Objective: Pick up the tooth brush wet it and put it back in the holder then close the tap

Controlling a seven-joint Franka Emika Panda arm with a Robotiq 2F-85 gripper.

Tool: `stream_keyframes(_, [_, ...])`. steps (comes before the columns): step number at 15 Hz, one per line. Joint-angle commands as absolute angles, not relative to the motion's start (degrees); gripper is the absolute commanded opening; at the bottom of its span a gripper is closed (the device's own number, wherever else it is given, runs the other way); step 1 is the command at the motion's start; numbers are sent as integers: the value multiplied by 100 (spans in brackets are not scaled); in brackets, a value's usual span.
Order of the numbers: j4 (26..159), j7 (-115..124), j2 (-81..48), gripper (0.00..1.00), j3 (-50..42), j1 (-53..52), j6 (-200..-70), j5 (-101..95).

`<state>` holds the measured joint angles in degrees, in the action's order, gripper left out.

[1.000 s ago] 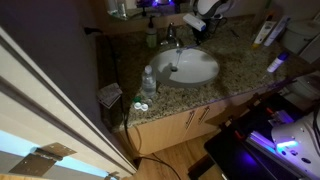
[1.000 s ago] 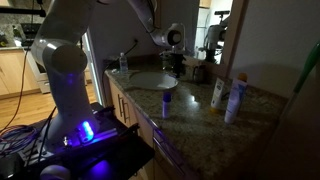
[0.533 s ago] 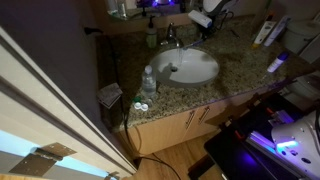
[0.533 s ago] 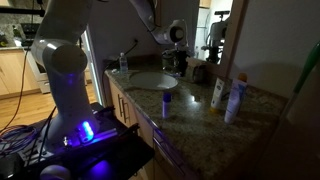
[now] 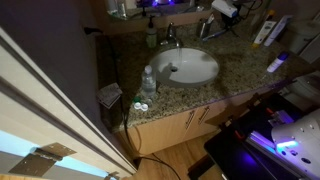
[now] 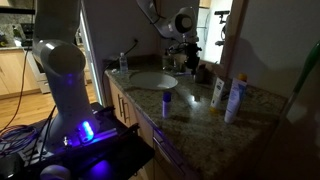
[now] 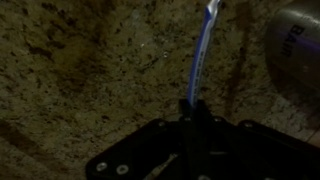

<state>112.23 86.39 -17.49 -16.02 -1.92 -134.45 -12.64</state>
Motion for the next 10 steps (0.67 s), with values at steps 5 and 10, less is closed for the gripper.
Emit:
stream_keyframes(5, [11021, 8201, -2272, 2, -1457, 615, -13499, -212])
stream_keyframes(10, [10658, 7060, -2743, 2, -1291, 1477, -13375, 1429])
